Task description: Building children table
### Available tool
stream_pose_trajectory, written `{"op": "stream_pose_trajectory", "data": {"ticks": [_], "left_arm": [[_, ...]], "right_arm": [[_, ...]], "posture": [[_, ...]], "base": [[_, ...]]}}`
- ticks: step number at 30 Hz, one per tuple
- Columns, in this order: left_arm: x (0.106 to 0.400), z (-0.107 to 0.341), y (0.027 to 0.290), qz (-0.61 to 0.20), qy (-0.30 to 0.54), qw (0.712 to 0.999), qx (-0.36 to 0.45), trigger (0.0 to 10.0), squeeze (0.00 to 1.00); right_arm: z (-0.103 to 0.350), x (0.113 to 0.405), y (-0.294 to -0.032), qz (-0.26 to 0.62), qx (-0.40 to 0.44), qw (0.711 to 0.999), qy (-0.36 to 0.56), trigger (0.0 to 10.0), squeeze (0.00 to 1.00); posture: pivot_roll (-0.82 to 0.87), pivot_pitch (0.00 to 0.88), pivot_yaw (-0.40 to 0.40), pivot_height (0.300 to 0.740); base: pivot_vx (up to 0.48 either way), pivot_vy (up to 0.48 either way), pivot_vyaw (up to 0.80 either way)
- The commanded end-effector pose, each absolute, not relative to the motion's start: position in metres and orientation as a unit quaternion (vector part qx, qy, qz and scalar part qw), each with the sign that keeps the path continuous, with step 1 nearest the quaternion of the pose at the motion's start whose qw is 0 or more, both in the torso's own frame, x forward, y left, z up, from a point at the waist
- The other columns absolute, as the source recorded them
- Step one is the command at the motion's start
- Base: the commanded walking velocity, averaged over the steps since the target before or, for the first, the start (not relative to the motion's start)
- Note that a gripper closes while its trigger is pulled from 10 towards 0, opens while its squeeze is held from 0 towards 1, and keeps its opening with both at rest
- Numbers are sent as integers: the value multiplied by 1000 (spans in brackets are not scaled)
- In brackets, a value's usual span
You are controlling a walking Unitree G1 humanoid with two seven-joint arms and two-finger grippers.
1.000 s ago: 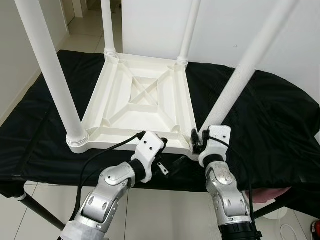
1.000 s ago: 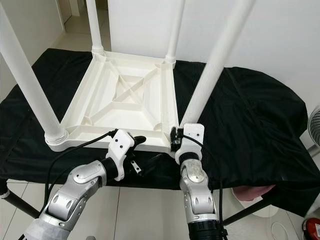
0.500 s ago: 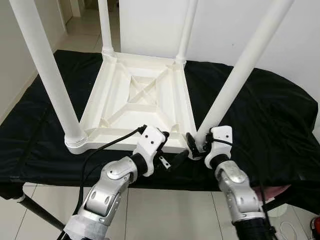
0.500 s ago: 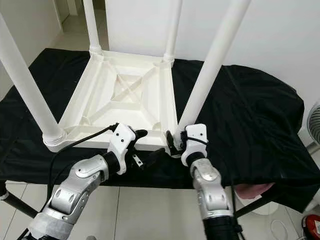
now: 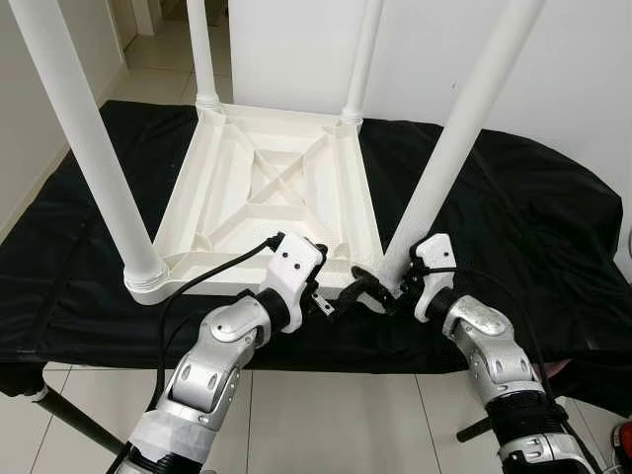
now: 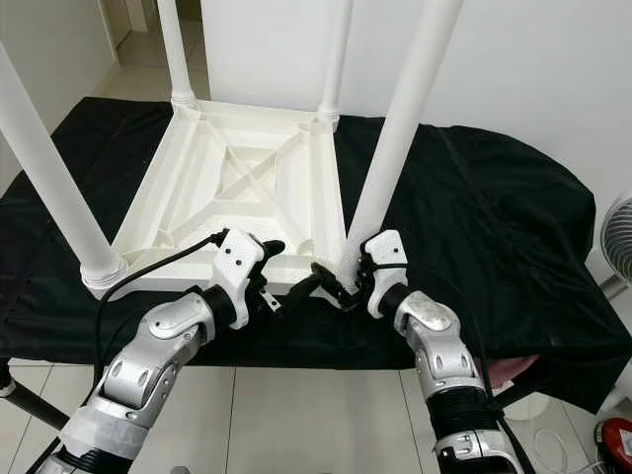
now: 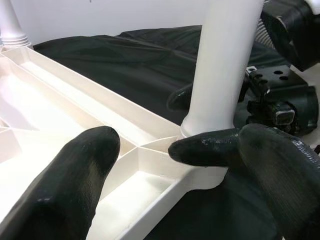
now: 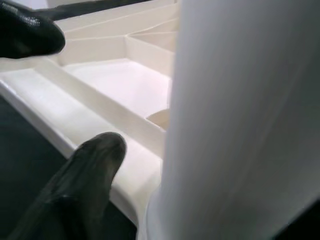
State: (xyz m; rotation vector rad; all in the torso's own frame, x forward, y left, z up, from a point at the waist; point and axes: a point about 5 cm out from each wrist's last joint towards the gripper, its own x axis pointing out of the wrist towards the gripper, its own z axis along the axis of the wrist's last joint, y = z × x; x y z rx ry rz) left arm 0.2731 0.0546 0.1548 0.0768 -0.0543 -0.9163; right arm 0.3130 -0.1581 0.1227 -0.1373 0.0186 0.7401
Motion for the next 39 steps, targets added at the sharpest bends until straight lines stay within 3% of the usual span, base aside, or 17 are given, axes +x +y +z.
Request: {"op": "stream_pose_trajectory", "data": {"ticks": [1,11,12,19,22,31,39], "left_arm": [[274,155,52,-441,-28,896,45,10000,0],[276,156,52,-438,-32,897,49,10000,0],[276,156,52,-437,-32,898,48,10000,0],[275,155,51,-435,-32,899,45,10000,0],[274,154,52,-432,-30,900,42,10000,0],[272,150,53,-431,-26,901,48,10000,0],[272,149,55,-430,-26,901,51,10000,0]], "right_arm": [[115,312,-158,395,-79,915,29,0,0],[114,312,-163,416,-74,906,25,0,0],[115,312,-163,404,-73,911,21,10000,0],[119,315,-163,363,-56,930,5,10000,0],[121,317,-162,271,-48,962,-6,10000,0],[121,308,-153,181,-12,983,-1,10000,0],[116,298,-140,36,11,999,13,10000,0]], "posture": [[-49,0,-54,740],[-47,0,-61,740],[-47,0,-61,740],[-49,0,-72,740],[-50,0,-76,740],[-56,0,-73,740],[-56,0,-79,740]], "base": [[0,0,0],[0,0,0],[0,0,0],[0,0,0],[0,0,0],[0,0,0],[0,0,0]]}}
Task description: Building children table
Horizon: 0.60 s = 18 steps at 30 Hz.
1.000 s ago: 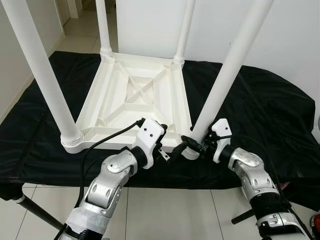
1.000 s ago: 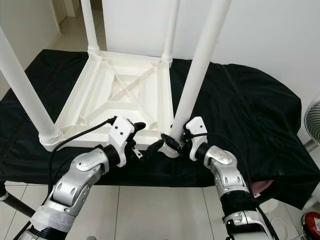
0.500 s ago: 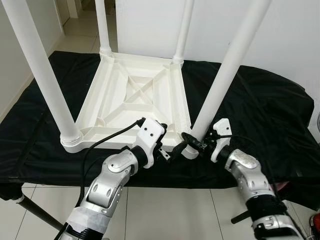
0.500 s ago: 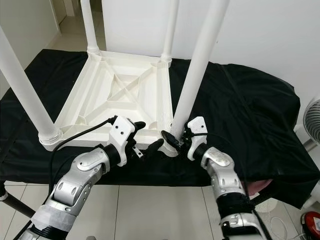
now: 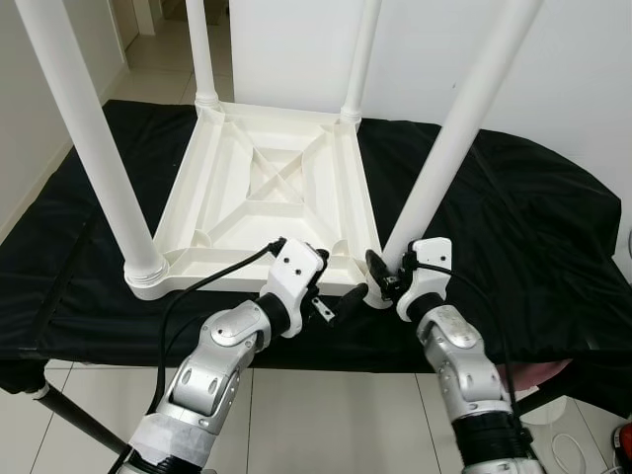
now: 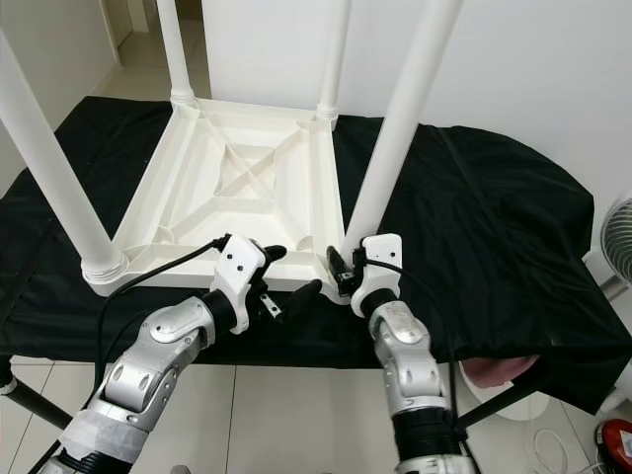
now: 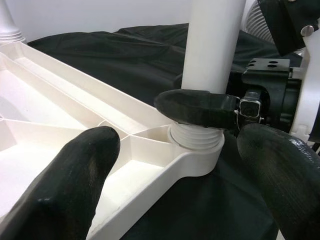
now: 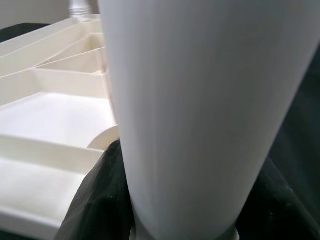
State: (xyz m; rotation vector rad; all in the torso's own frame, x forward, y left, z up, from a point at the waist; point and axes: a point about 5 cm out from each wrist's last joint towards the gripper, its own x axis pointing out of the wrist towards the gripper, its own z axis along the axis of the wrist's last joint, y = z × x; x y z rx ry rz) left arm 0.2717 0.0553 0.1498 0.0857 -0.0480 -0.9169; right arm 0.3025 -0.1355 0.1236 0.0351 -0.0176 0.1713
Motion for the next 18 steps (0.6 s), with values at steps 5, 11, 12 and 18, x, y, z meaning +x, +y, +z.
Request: {"op": "stream_pose_trajectory", "data": {"ticks": [5,11,12,18], "left_arm": [[272,149,53,-431,-27,901,50,10000,0],[272,149,53,-431,-29,901,50,10000,0],[272,149,53,-431,-29,901,50,10000,0],[274,151,52,-428,-34,901,55,10000,0]], "right_arm": [[114,292,-127,16,16,1000,15,10000,0],[121,291,-126,20,30,999,-2,10000,1000],[121,291,-126,20,30,999,-2,10000,1000],[128,290,-134,69,36,997,-27,10000,1000]], "posture": [[-55,0,-78,740],[-60,0,-72,740],[-60,0,-72,740],[-63,0,-68,740]], "base": [[0,0,0],[0,0,0],[0,0,0],[0,0,0]]}}
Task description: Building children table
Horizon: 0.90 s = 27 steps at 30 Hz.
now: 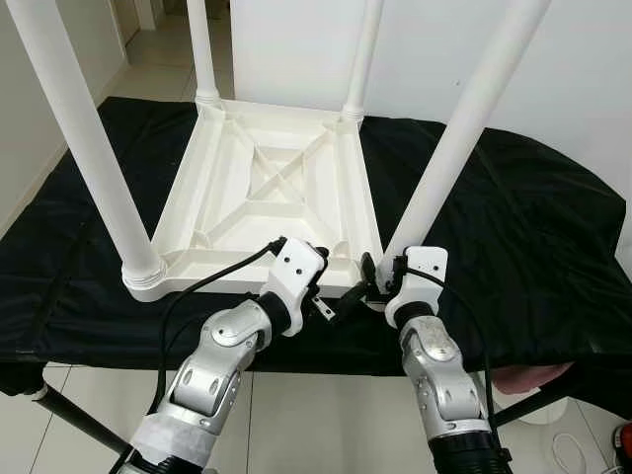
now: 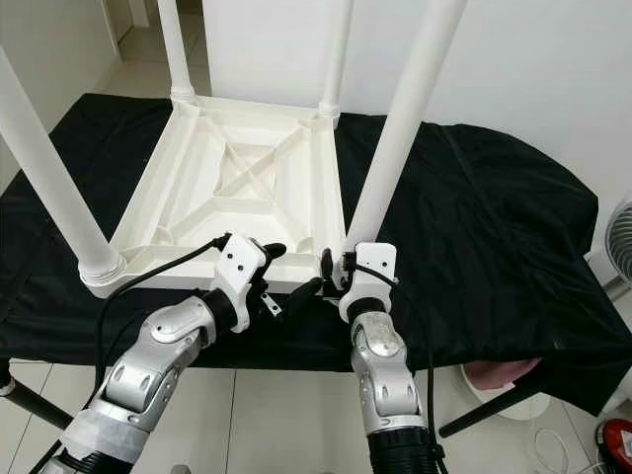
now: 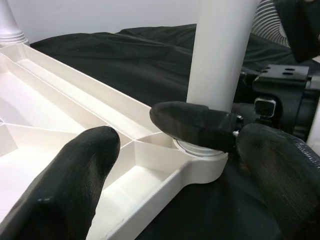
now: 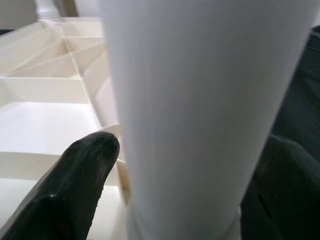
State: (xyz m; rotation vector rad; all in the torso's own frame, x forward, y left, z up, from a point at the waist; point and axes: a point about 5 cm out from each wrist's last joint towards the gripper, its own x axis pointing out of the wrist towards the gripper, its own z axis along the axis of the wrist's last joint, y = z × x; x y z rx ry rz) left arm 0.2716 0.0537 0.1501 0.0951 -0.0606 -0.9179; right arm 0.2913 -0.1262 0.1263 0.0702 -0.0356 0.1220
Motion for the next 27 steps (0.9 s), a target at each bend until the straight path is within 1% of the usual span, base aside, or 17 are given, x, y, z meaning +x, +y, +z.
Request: {"op": "stream_pose_trajectory", "data": {"ticks": [1,5,6,7,8,10,11,12,13,15,17,18,20,23,25,26,27], "left_arm": [[274,151,52,-428,-34,901,55,10000,0],[274,151,52,-428,-35,901,56,10000,0],[274,151,52,-429,-35,901,57,10000,0],[274,151,52,-429,-35,901,57,10000,0],[274,151,52,-430,-34,901,58,10000,0],[274,151,52,-430,-34,901,58,10000,0],[273,151,52,-432,-34,900,58,10000,0],[273,151,52,-432,-34,900,58,10000,0],[271,151,52,-438,-34,897,57,10000,0],[271,151,52,-438,-34,897,57,10000,0],[268,150,52,-448,-33,892,55,10000,0],[268,150,52,-448,-33,892,55,10000,0],[267,149,52,-453,-31,889,59,10000,0],[268,150,51,-453,-32,889,61,10000,0],[269,151,50,-453,-33,889,61,10000,0],[269,152,50,-452,-35,889,60,10000,0],[269,152,50,-452,-35,889,60,10000,0]], "right_arm": [[128,290,-134,69,36,997,-27,10000,1000],[130,291,-138,80,26,996,-29,10000,1000],[130,292,-142,110,13,993,-28,10000,965],[130,292,-142,110,13,993,-28,10000,965],[130,292,-147,145,1,989,-24,10000,0],[130,292,-147,145,1,989,-24,10000,0],[129,292,-151,183,-22,983,-24,10000,0],[129,292,-151,183,-22,983,-24,10000,0],[129,294,-157,235,-42,971,-22,10000,0],[129,294,-157,235,-42,971,-22,10000,0],[132,301,-162,306,-68,949,-19,10000,0],[132,301,-162,306,-68,949,-19,10000,0],[133,308,-161,343,-80,936,-17,10000,0],[131,313,-156,372,-87,924,-8,10000,0],[129,317,-154,378,-92,921,-4,10000,0],[127,321,-151,380,-96,920,1,4353,0],[127,321,-151,380,-96,920,1,4353,0]], "posture": [[-63,0,-68,740],[-63,0,-68,740],[-63,0,-66,740],[-63,0,-66,740],[-60,0,-65,740],[-60,0,-65,740],[-61,0,-64,740],[-61,0,-64,740],[-60,0,-61,740],[-60,0,-61,740],[-61,0,-57,740],[-61,0,-57,740],[-61,0,-56,740],[-58,0,-58,740],[-57,0,-56,740],[-55,0,-56,740],[-55,0,-56,740]], "base": [[0,0,0],[0,0,0],[0,0,0],[0,0,0],[0,0,0],[0,0,0],[0,0,0],[0,0,0],[0,0,0],[0,0,0],[0,0,0],[0,0,0],[0,0,0],[0,0,0],[0,0,0],[0,0,0],[0,0,0]]}}
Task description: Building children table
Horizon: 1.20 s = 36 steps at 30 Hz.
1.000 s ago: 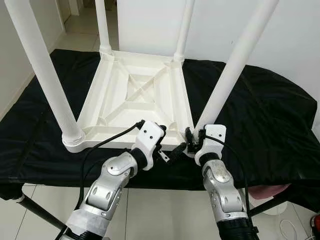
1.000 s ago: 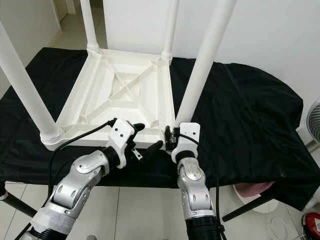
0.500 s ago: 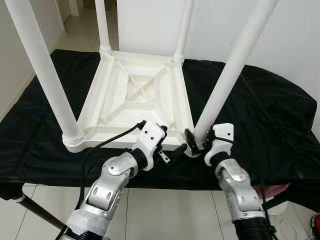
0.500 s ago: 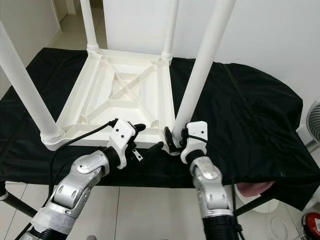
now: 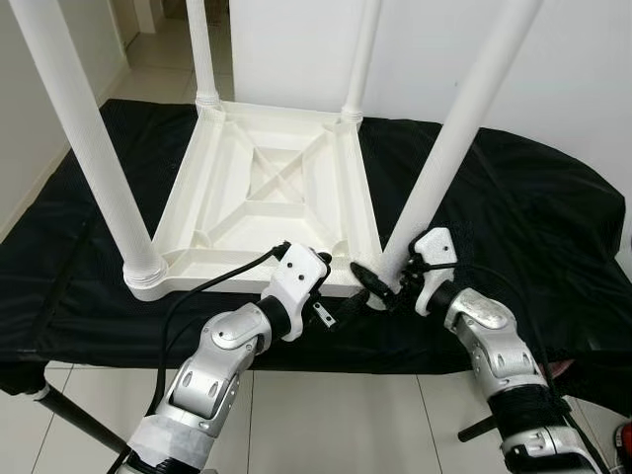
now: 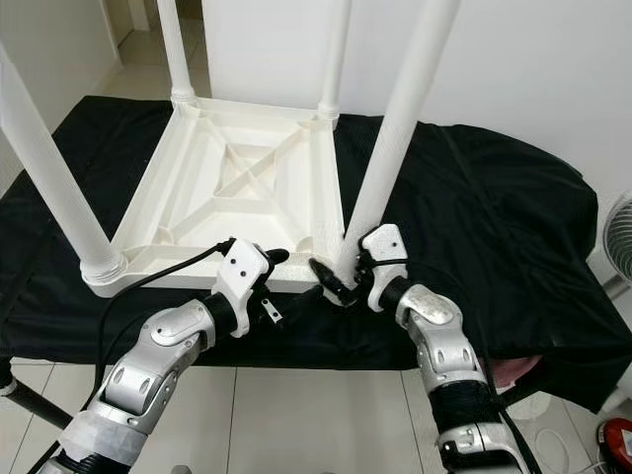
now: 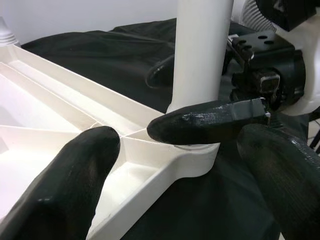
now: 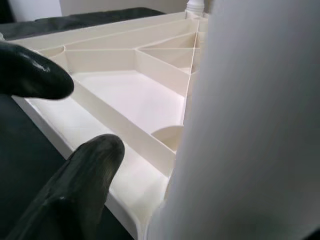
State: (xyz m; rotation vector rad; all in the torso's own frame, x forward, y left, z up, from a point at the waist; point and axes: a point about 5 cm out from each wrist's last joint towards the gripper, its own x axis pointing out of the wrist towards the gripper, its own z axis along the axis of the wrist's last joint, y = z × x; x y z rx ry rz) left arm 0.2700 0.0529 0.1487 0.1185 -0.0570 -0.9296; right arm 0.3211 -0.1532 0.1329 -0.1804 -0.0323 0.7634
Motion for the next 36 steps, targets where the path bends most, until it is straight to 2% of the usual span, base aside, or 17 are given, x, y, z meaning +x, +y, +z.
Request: {"op": "stream_pose_trajectory", "data": {"ticks": [1,11,16,17,19,21,23,28,35,36], "left_arm": [[270,152,49,-452,-35,889,60,10000,0],[271,154,50,-447,-37,892,63,10000,0],[271,155,50,-448,-36,891,63,10000,0],[271,155,50,-448,-36,891,63,10000,0],[271,155,50,-448,-36,891,63,10000,0],[271,154,49,-449,-35,891,63,10000,0],[271,154,49,-449,-35,890,63,10000,0],[270,153,49,-450,-33,890,64,10000,0],[268,152,48,-449,-31,891,62,10000,0],[268,152,47,-449,-31,891,61,10000,0]], "right_arm": [[125,323,-150,381,-98,919,3,0,0],[122,327,-149,406,-80,910,5,0,0],[124,328,-153,388,-77,918,-6,0,0],[125,330,-155,371,-74,926,-6,10000,0],[125,330,-155,371,-74,926,-6,10000,0],[126,333,-160,324,-70,943,-4,10000,0],[127,333,-161,306,-69,950,-4,10000,0],[128,330,-158,280,-63,958,-8,10000,0],[127,312,-130,232,-25,972,-22,10000,0],[126,309,-126,196,-12,980,-23,10000,0]], "posture": [[-55,0,-56,740],[-39,0,-61,740],[-42,0,-55,740],[-45,0,-53,740],[-45,0,-53,740],[-46,0,-51,740],[-48,0,-52,740],[-48,0,-52,740],[-49,0,-54,740],[-53,0,-56,740]], "base": [[0,0,0],[0,0,0],[0,0,0],[0,0,0],[0,0,0],[0,0,0],[0,0,0],[0,0,0],[0,0,0],[0,0,0]]}}
